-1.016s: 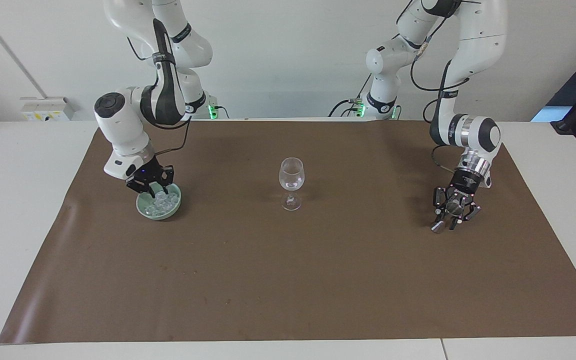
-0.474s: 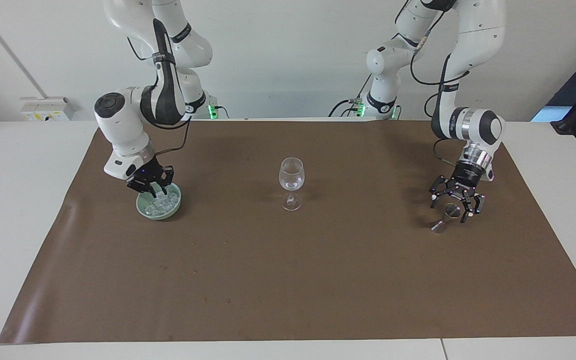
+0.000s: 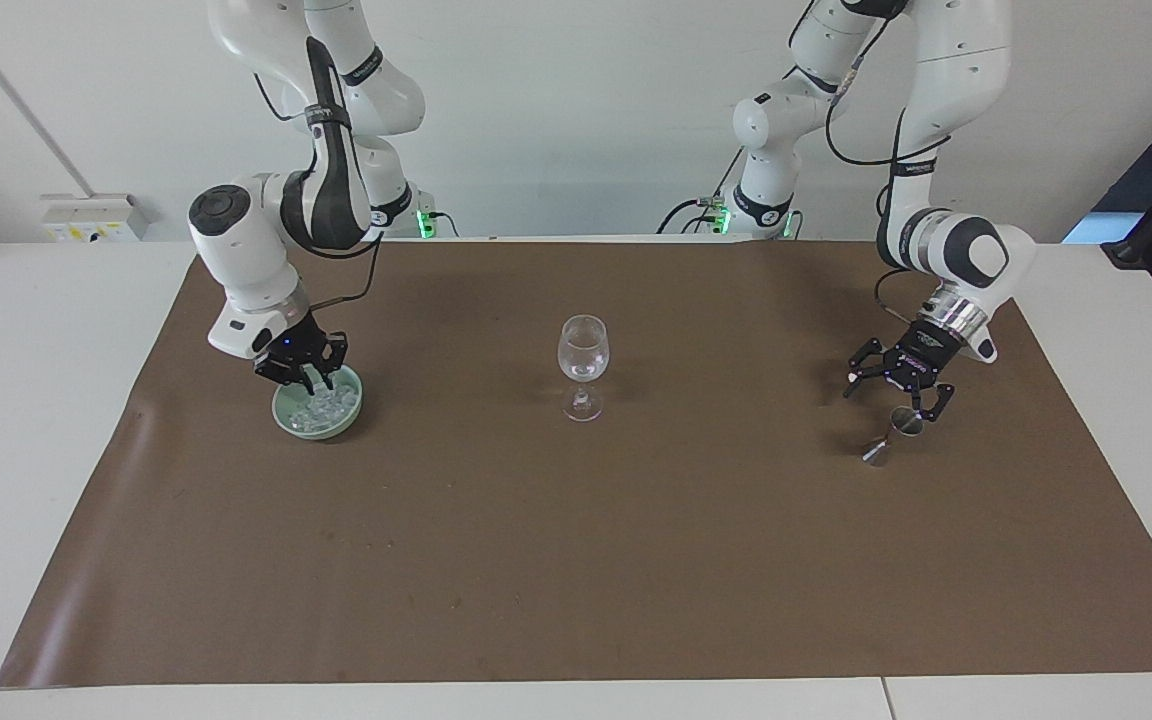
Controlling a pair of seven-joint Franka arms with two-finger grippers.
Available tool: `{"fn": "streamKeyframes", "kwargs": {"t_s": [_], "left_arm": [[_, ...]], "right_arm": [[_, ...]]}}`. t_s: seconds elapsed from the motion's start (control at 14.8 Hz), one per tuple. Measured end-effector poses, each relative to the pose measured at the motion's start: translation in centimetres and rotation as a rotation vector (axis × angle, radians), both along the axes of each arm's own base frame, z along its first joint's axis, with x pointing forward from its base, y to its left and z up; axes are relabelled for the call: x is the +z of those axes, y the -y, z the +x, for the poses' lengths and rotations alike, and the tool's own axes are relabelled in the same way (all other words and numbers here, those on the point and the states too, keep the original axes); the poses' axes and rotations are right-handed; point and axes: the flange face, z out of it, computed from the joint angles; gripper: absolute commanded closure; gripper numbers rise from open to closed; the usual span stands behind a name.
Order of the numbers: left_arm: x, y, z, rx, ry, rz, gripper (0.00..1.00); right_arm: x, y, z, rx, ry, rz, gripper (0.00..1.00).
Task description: Pour wine and add ice with both arms
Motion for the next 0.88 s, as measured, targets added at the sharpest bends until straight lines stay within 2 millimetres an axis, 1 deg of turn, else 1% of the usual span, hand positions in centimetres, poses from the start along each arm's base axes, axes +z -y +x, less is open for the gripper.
{"fn": "streamKeyframes", "kwargs": {"t_s": [0.07, 0.14, 0.27, 0.41, 0.54, 0.68, 0.81, 0.88], "left_arm": [[0.6, -0.7, 0.1, -0.041, 0.006, 0.045, 0.00], [1.3, -1.4, 0.4, -0.088, 0.013, 0.096, 0.00], [2.9, -2.7, 1.2, -0.188, 0.029, 0.202, 0.00], [5.3, -3.9, 2.6, -0.287, 0.059, 0.298, 0.00], [8.5, -4.9, 4.2, -0.411, 0.085, 0.393, 0.00], [12.3, -5.5, 6.0, -0.512, 0.115, 0.495, 0.00], [15.7, -5.7, 7.4, -0.592, 0.139, 0.587, 0.00], [17.2, -5.5, 7.9, -0.643, 0.144, 0.631, 0.00]], "right_arm": [[0.6, -0.1, 0.2, 0.002, -0.017, 0.001, 0.89], [1.8, -0.2, 0.7, 0.006, -0.034, 0.003, 0.89], [5.1, -0.9, 2.1, 0.015, -0.048, 0.007, 0.89], [8.4, -2.6, 3.1, 0.002, -0.053, 0.010, 0.89], [11.5, -5.3, 3.7, -0.029, -0.054, 0.012, 0.89], [14.8, -8.8, 4.0, -0.074, -0.052, 0.015, 0.89], [18.0, -12.6, 4.0, -0.118, -0.053, 0.017, 0.89], [19.6, -14.6, 4.0, -0.139, -0.052, 0.019, 0.89]]}}
